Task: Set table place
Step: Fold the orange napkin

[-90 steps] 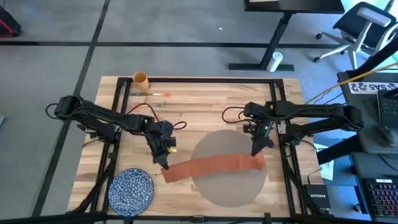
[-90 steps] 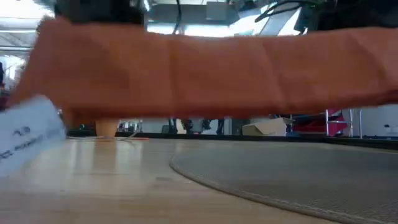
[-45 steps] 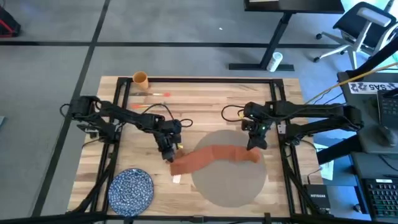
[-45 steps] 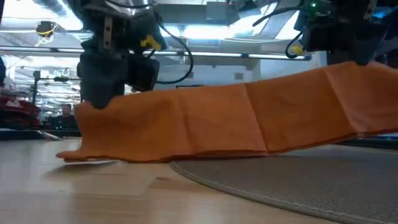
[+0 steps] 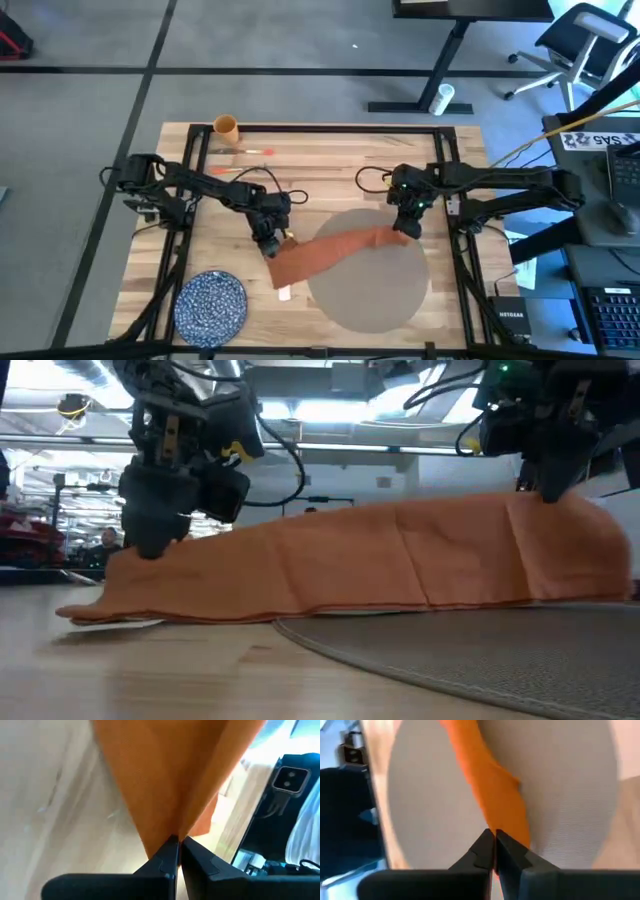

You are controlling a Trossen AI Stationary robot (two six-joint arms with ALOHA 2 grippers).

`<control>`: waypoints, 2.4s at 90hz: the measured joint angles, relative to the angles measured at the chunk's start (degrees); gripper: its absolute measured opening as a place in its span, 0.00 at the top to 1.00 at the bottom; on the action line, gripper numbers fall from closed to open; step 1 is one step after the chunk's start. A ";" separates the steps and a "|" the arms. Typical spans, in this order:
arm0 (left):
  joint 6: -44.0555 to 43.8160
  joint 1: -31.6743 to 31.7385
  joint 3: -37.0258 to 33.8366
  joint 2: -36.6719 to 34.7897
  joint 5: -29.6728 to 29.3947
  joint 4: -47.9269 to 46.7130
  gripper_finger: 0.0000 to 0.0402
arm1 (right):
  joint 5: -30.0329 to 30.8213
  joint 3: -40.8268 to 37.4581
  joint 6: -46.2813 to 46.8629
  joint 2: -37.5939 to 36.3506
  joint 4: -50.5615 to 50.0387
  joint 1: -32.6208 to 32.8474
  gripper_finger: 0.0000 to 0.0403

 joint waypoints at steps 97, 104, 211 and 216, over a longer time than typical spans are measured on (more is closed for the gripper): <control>0.76 -0.24 0.02 -1.30 -3.65 -1.16 1.00 | 30.48 0.02 3.02 0.02 3.28 -0.02 0.67; 0.96 -0.26 0.02 -2.01 -4.19 -1.20 1.00 | 29.94 0.02 3.02 0.02 4.00 -0.02 0.66; -1.21 -0.20 0.02 -8.34 -6.54 -9.12 0.94 | 28.90 0.02 2.89 0.02 4.94 -0.01 0.65; -2.08 -0.17 0.02 -8.34 -6.56 -9.25 0.89 | 28.90 0.02 2.84 0.02 4.92 -0.02 0.65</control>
